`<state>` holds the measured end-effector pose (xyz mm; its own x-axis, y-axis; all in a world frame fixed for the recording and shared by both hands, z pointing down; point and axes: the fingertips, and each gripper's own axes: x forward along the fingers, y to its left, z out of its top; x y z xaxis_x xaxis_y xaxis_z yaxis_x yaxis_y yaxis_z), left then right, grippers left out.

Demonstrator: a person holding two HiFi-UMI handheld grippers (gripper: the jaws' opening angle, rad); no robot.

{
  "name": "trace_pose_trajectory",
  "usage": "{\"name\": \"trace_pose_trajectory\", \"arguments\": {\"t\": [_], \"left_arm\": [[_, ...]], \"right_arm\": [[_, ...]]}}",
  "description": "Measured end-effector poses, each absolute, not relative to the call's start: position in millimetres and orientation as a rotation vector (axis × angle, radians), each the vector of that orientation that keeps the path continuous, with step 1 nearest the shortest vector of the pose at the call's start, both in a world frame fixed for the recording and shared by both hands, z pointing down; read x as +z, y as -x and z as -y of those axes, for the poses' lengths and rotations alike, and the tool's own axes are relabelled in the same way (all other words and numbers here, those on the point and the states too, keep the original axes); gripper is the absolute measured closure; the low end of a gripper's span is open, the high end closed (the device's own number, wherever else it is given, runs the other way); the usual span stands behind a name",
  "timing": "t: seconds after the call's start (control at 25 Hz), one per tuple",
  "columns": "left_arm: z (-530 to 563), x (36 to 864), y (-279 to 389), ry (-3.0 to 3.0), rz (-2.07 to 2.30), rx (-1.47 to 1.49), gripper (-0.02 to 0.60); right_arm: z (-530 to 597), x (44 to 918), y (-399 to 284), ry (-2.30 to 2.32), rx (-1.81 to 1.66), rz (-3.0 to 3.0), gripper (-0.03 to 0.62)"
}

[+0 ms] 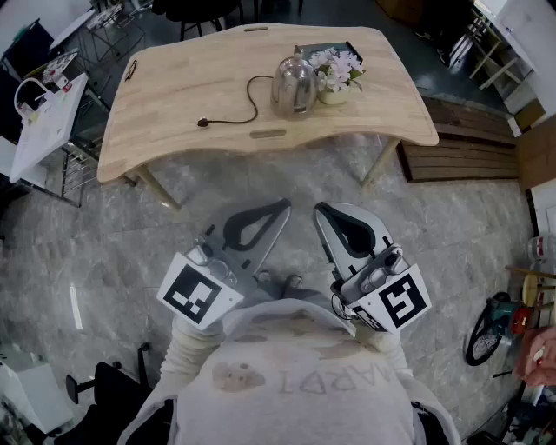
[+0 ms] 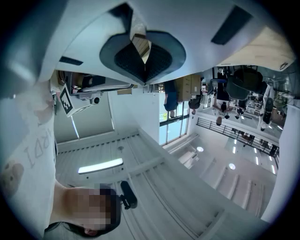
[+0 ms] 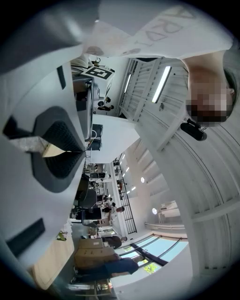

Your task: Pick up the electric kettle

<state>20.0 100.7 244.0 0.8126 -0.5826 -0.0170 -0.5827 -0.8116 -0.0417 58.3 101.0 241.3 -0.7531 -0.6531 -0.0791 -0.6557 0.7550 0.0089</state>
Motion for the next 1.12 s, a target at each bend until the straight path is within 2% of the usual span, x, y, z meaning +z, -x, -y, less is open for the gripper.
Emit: {"name": "trace_pose_trajectory", "arguments": {"t": [0.64,1.04,1.08,1.12], "left_arm": [[-90,241,3,2.968,-0.85,0.053,0.569],[-97,258,26,3.005,-0.703,0.052,0.568],[-96,259,29,3.015,-0.711,0.06,0.568],[-94,261,33,3.03,-0.725,0.069,0.568]], "right_arm": [[-79,240,-31,1.138,0.043,-2.854,0.576],[-43,279,-22,1.318,-0.054,-2.856,0.572],[-39,283,-21,1.329,-0.066,-2.861,0.568],[-34,286,-20,1.335,-0.076,-2.871,0.521]]}}
